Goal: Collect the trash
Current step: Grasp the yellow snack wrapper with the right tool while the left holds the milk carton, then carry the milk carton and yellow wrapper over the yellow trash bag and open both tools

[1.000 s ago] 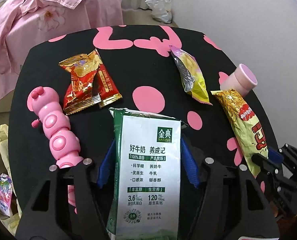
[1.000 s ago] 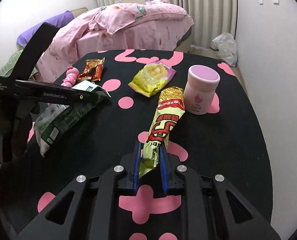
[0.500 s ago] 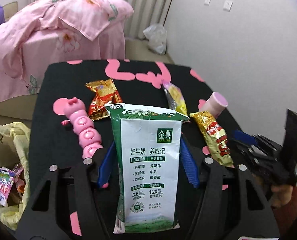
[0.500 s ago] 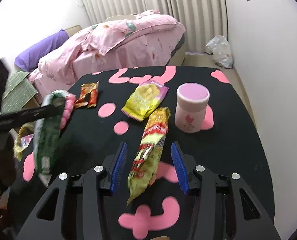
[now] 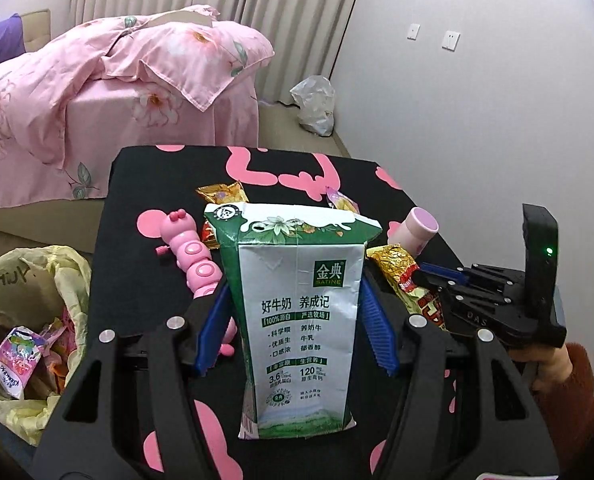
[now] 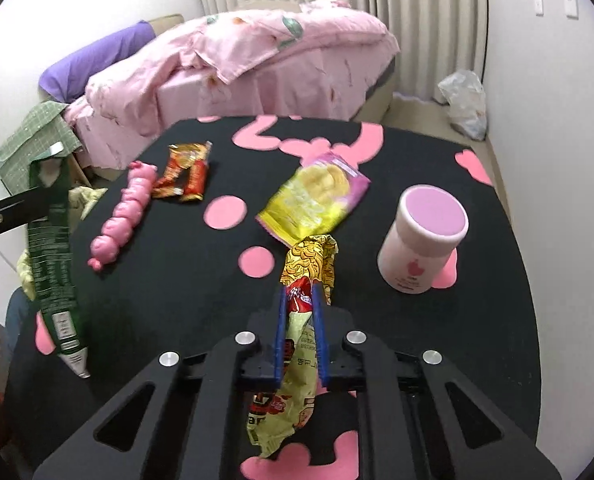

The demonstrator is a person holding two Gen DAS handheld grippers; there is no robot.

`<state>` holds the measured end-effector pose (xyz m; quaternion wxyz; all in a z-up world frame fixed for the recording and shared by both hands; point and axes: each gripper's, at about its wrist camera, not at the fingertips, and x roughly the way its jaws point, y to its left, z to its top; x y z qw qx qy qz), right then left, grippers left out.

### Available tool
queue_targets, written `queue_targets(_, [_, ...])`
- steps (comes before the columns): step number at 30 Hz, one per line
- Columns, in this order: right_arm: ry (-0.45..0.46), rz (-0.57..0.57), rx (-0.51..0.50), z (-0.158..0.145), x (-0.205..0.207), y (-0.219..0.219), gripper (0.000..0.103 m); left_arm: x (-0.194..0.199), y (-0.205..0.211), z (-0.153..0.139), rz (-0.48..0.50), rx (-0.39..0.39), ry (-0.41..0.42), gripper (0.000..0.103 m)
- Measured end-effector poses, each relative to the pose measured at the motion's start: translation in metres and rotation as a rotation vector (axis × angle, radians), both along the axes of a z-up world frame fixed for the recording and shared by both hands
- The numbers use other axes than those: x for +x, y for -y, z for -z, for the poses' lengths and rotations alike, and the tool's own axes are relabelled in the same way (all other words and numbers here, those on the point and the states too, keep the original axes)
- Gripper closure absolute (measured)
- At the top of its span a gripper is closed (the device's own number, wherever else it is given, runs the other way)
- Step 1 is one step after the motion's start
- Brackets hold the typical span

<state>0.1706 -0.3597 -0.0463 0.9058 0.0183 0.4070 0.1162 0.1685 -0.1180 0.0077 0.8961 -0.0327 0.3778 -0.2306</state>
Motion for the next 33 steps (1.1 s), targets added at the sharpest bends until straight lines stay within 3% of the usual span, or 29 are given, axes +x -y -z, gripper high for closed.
queue_targets(14, [0.260, -0.071, -0.060, -0.080, -0.050, -0.052, 0.091, -0.039, -0.050, -0.044, -0.061, -0.070, 0.118, 0.046])
queue_targets(22, [0.354, -0.163, -0.037, -0.119, -0.050, -0.111, 0.091, -0.051, -0.118, -0.066, -0.200, -0.046, 0.205, 0.046])
queue_targets(28, [0.386, -0.231, 0.009, -0.133, -0.040, -0.162, 0.091, -0.053, -0.195, -0.081, -0.379, -0.005, 0.288, 0.046])
queue_targets(33, [0.419, -0.312, 0.055, -0.141, -0.025, -0.212, 0.091, -0.050, -0.250, -0.073, -0.496, 0.004, 0.300, 0.046])
